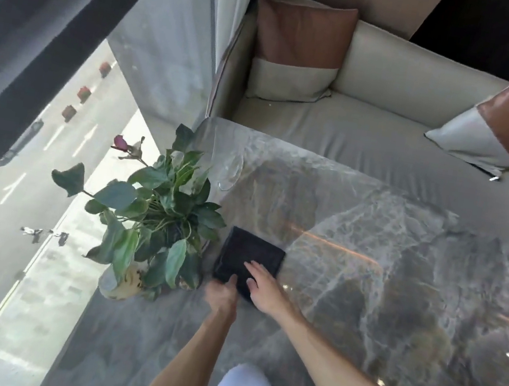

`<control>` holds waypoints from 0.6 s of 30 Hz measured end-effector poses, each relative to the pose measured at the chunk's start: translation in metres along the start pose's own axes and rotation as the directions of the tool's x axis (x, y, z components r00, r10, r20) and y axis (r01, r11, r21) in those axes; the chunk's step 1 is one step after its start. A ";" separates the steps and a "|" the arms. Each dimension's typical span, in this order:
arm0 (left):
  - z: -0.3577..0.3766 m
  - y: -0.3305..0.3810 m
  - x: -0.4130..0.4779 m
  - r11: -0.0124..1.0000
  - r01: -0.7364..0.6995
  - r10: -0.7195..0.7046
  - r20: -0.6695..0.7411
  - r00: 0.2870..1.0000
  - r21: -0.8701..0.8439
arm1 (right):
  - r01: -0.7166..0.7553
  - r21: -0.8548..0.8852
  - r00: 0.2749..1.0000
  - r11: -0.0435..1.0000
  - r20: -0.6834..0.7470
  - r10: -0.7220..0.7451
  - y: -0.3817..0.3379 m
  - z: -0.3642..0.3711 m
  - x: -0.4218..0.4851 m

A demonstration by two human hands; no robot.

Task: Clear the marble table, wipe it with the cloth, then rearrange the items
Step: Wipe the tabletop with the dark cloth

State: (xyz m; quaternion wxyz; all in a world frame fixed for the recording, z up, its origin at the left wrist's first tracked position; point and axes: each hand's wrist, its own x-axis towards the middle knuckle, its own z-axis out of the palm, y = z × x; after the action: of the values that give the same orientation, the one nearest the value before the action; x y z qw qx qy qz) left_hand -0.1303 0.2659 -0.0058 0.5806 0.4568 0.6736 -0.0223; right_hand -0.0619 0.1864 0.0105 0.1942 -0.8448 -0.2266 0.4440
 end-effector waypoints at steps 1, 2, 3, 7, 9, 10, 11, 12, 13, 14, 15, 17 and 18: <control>0.000 0.003 -0.004 0.999 -0.040 0.040 0.010 0.999 0.030 | -0.002 0.058 1.000 0.998 -0.021 0.003 0.001 -0.001 -0.001; 0.000 0.007 -0.008 0.993 -0.103 0.102 0.022 0.995 0.061 | -0.011 0.133 0.998 0.991 -0.052 0.018 0.002 -0.004 -0.003; 0.000 0.010 -0.011 0.980 -0.170 0.166 0.042 0.985 0.100 | -0.019 0.214 0.996 0.977 -0.084 0.038 0.002 -0.008 -0.005; 0.005 0.016 -0.033 0.845 -0.487 0.443 0.222 0.869 0.220 | -0.108 0.717 0.981 0.689 -0.035 0.190 0.018 -0.024 -0.015; 0.019 0.017 -0.049 0.704 -0.649 0.557 0.343 0.757 0.289 | -0.161 0.851 0.968 0.500 0.038 0.248 0.033 -0.031 -0.025; 0.028 0.018 -0.061 0.643 -0.703 0.577 0.412 0.705 0.302 | -0.171 0.899 0.965 0.404 0.069 0.254 0.044 -0.034 -0.032; 0.039 0.017 -0.074 0.596 -0.749 0.582 0.486 0.652 0.290 | -0.153 0.943 0.965 0.294 0.079 0.248 0.054 -0.038 -0.043; 0.051 0.017 -0.092 0.555 -0.788 0.577 0.560 0.595 0.265 | -0.136 0.974 0.964 0.180 0.089 0.251 0.066 -0.041 -0.056; 0.062 0.014 -0.109 0.512 -0.823 0.567 0.623 0.538 0.246 | -0.104 0.993 0.963 0.065 0.084 0.257 0.076 -0.046 -0.070; 0.074 0.010 -0.127 0.465 -0.853 0.551 0.676 0.489 0.237 | -0.066 0.997 0.965 -0.049 0.076 0.250 0.085 -0.052 -0.087; 0.085 0.003 -0.143 0.415 -0.882 0.538 0.721 0.437 0.224 | -0.025 0.987 0.964 -0.156 0.065 0.258 0.097 -0.057 -0.104; 0.106 -0.011 -0.179 0.313 -0.932 0.522 0.788 0.328 0.181 | 0.054 0.954 0.963 -0.296 0.028 0.269 0.122 -0.068 -0.141; 0.116 -0.018 -0.198 0.267 -0.950 0.502 0.819 0.279 0.160 | 0.108 0.934 0.957 -0.340 -0.005 0.289 0.140 -0.072 -0.159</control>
State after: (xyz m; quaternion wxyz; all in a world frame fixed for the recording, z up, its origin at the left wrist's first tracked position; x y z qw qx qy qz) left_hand -0.0716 0.0732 0.1066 0.4991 0.8582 0.0595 -0.1045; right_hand -0.0521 -0.0258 0.0798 0.7890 -0.3883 0.3262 0.3469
